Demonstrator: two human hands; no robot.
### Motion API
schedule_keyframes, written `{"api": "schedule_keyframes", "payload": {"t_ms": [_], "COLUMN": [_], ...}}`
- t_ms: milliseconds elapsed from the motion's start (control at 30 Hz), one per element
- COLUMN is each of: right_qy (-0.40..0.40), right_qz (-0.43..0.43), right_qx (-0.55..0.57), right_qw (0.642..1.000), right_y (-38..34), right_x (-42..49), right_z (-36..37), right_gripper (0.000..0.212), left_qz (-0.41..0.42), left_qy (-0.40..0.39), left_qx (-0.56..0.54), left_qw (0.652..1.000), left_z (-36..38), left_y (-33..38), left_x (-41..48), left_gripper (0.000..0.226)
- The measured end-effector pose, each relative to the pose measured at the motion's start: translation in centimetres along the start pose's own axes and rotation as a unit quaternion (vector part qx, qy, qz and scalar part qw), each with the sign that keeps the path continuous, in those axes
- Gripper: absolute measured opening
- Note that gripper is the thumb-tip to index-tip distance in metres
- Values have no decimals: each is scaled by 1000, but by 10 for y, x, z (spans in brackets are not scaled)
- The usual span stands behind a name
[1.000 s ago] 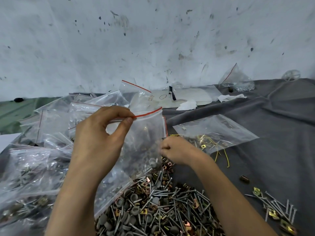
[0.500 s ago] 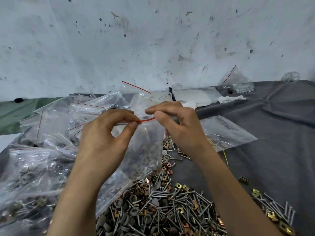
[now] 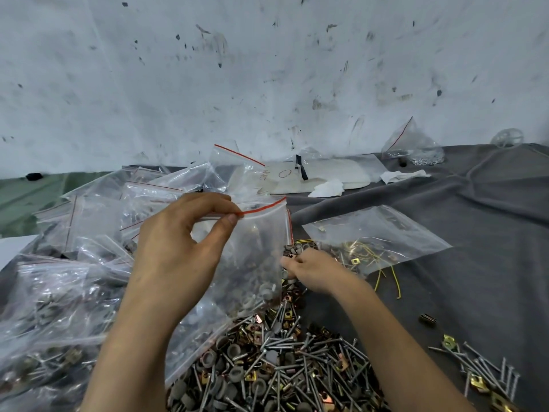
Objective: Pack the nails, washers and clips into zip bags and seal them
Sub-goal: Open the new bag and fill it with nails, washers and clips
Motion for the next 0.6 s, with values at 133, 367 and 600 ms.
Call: {"api": "schedule_keyframes", "payload": {"t_ms": [133, 367, 600], "right_qy": [-7, -15, -33], "right_qz": [-5, -5, -14], "right_qx": [-9, -53, -44], "right_qw": [1000, 999, 998], "right_y": [0, -4, -4], "right_x": [-2, -7, -7], "right_z": [-1, -5, -2], "right_gripper": [46, 47, 63], "left_qz": [-2, -3, 1], "left_qy": [-1, -2, -1], "left_qx": [-3, -3, -1], "left_qw": [1000, 1000, 1000], "left_z": [-1, 0, 0], "left_y": [0, 2, 3], "left_x": [0, 0, 0], "left_gripper": [17, 16, 17]}}
Point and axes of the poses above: each hand's wrist, its own x-axis towards the middle knuckle, its own z-axis out of the palm, y = z × x, the point moved 9 cm from there along x, towards the middle knuckle, and after that the axes turned 4 degrees about -y, right-handed, at the moved point
